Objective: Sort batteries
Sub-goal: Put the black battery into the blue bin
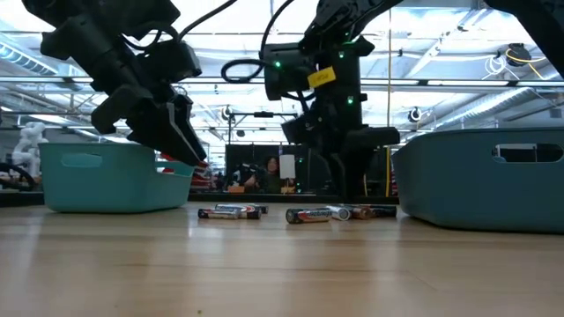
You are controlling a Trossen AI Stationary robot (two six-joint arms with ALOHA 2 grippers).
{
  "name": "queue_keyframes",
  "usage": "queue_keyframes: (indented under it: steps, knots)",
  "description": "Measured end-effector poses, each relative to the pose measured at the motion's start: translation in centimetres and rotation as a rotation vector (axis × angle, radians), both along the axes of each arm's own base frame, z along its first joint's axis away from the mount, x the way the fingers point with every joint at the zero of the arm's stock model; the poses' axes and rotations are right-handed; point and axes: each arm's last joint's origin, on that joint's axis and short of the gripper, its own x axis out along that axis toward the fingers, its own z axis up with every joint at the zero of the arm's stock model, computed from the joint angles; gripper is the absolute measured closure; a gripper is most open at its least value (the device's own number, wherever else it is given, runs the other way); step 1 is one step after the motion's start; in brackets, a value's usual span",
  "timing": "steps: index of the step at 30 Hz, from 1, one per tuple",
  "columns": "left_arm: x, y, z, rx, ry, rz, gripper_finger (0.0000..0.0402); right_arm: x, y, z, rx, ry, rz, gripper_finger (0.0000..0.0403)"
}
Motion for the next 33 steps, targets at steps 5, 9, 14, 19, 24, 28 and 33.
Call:
queue_keyframes:
  steps: [5,9,14,19,24,28,33]
  knots:
    - [0.0,0.0,0.0,0.000,0.001,0.000,0.0217,0.5,0.6,0.1,0.021,-0.040,0.117,0.0270]
    - [0.0,-0.1,0.0,0.000,0.002,-0.003,0.0217,0.8,0.6,0.1,0.066,-0.066,0.152,0.0278]
    - [0.0,0.0,0.0,0.001,0.006,-0.002,0.0217,0.9,0.1,-0.6,0.095,-0.050,0.167,0.0299]
    - [-0.1,0.0,-0.1,0.003,0.020,-0.003,0.0217,1.0,0.1,-1.5,0.093,-0.027,0.170,0.0311]
    - [-0.2,0.0,-0.2,0.004,0.033,-0.003,0.0217,1.1,0.0,-1.4,0.088,-0.043,0.171,0.0312]
    - [-0.2,0.0,-0.2,0.004,0.033,-0.003,0.0217,1.2,-0.6,-1.4,0.088,-0.057,0.143,0.0320]
    - [-0.2,0.0,-0.2,0.005,0.033,-0.003,0.0217,1.3,-0.9,-2.1,0.095,-0.037,0.134,0.0378]
